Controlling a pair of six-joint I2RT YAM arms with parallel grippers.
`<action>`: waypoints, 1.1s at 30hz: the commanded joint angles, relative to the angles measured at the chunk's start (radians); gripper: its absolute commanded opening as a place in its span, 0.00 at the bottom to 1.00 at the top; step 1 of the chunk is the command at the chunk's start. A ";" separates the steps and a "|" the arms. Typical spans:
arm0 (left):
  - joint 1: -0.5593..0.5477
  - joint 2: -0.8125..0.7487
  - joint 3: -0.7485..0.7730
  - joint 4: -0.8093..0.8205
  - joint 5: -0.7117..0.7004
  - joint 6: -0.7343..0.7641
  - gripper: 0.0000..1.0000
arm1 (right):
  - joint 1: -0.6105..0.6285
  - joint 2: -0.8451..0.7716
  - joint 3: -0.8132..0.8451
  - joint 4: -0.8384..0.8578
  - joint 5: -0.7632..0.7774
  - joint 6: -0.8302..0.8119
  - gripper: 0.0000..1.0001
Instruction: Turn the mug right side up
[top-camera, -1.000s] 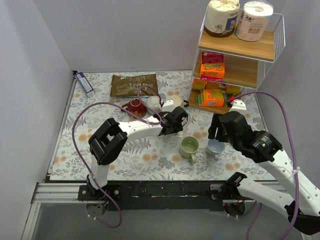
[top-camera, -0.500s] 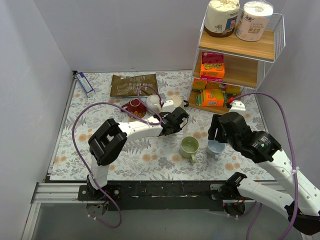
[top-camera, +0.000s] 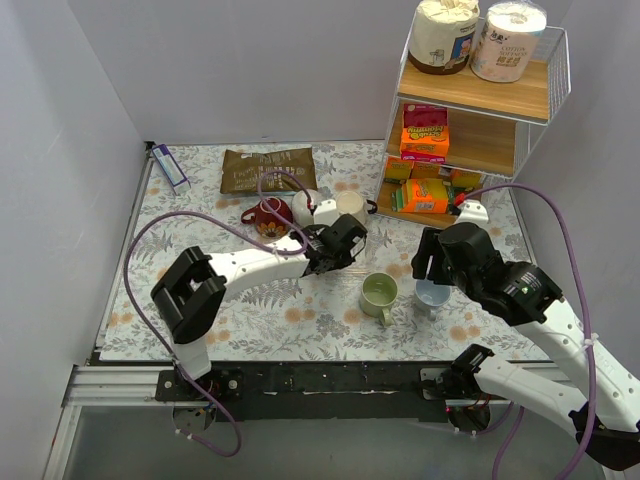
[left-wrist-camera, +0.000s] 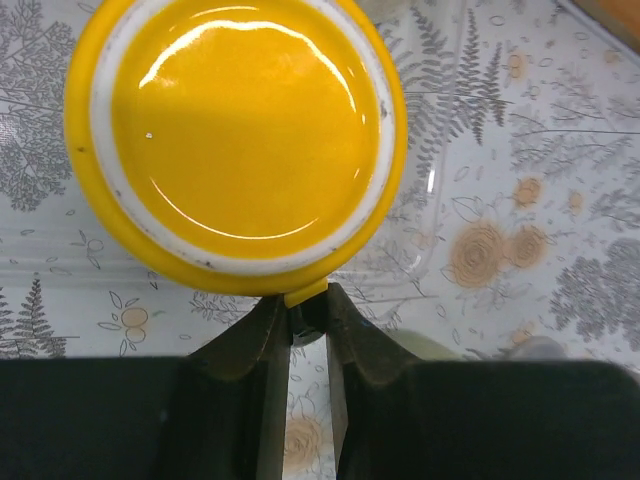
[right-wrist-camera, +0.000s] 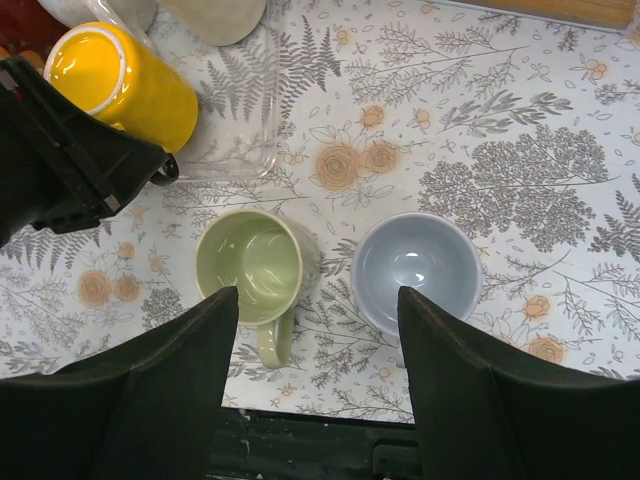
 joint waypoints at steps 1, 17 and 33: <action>-0.010 -0.196 -0.011 0.036 -0.002 0.019 0.00 | -0.002 0.005 -0.007 0.092 -0.053 -0.018 0.72; -0.007 -0.603 -0.034 0.257 0.285 0.246 0.00 | -0.004 -0.105 -0.178 0.687 -0.634 0.032 0.78; -0.007 -0.787 -0.106 0.556 0.539 0.306 0.00 | -0.004 -0.162 -0.301 1.163 -0.822 0.191 0.85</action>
